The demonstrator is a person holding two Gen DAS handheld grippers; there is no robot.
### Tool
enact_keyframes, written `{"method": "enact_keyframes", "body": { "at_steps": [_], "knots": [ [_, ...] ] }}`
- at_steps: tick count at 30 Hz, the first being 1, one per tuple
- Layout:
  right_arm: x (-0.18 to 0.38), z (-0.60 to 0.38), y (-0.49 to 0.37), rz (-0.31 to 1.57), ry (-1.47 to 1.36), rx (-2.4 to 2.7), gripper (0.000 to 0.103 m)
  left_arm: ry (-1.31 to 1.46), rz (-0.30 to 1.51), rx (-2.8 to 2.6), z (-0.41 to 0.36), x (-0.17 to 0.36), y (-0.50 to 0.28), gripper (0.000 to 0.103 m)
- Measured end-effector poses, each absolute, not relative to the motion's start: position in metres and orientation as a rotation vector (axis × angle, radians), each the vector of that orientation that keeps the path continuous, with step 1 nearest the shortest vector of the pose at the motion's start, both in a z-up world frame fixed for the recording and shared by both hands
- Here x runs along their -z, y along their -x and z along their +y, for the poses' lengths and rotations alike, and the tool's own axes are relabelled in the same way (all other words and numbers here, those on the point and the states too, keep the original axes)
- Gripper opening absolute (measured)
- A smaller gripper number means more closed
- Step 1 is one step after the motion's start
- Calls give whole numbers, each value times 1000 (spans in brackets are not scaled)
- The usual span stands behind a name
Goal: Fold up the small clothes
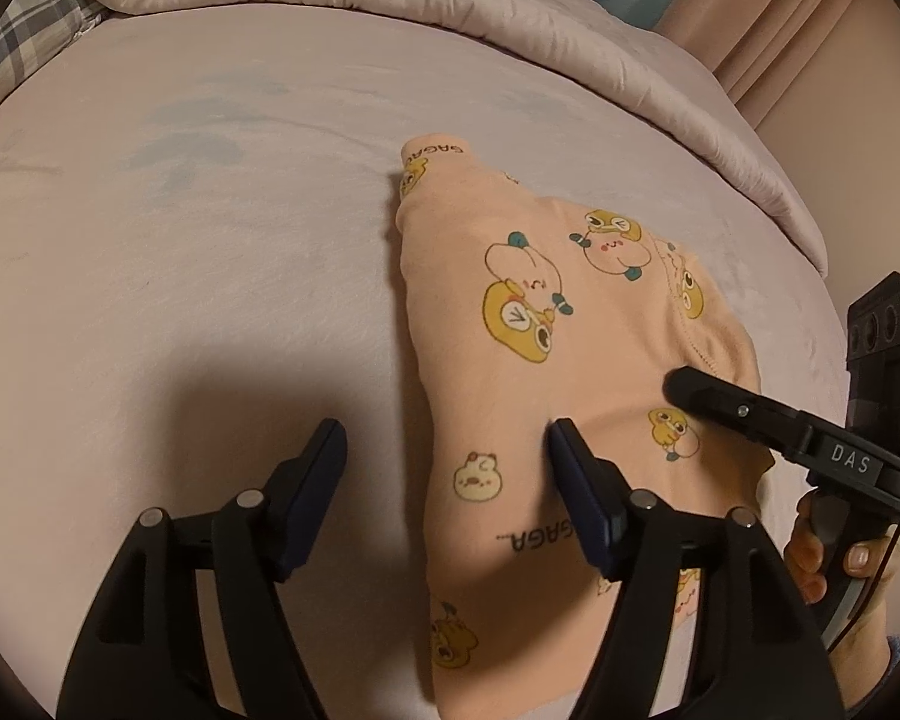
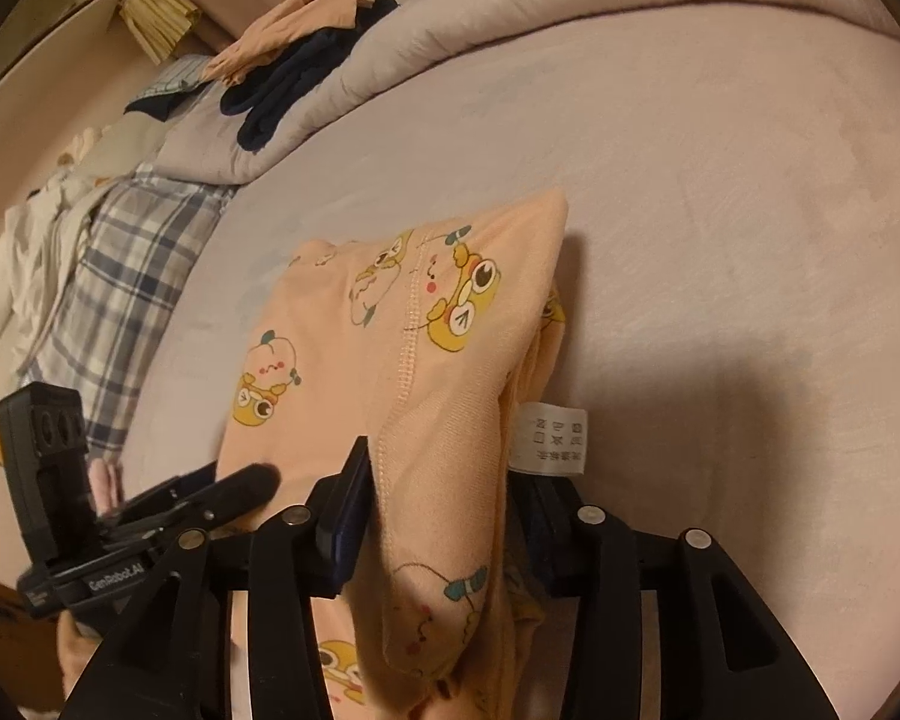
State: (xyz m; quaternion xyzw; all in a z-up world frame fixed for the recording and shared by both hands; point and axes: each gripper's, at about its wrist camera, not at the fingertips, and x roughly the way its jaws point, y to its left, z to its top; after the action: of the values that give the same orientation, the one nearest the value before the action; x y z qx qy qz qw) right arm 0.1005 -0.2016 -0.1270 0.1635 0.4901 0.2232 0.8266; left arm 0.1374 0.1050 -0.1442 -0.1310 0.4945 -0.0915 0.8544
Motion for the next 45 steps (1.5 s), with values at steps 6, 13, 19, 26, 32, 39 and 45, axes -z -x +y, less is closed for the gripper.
{"method": "enact_keyframes", "body": {
  "at_steps": [6, 13, 19, 26, 32, 39, 45],
  "knots": [
    [119, -199, -97, 1017, -273, -434, 48, 266, 1042, 187, 106, 143, -128, 71],
    [106, -194, -76, 989, -198, -493, 48, 250, 1043, 176, 105, 142, -114, 72],
    [120, -187, -66, 1020, -84, -465, 49, 235, 1051, 162, 102, 146, -107, 76],
    [117, -186, -58, 1006, -58, -455, 52, 211, 1053, 150, 99, 146, -95, 76],
    [125, -180, -51, 1013, 2, -445, 52, 165, 1063, 147, 93, 152, -85, 77],
    [128, -179, -48, 1012, 17, -423, 52, 155, 1060, 140, 91, 150, -83, 79],
    [121, -179, -36, 994, 6, -430, 53, 199, 1076, 112, 90, 144, -77, 91]
  ]
}}
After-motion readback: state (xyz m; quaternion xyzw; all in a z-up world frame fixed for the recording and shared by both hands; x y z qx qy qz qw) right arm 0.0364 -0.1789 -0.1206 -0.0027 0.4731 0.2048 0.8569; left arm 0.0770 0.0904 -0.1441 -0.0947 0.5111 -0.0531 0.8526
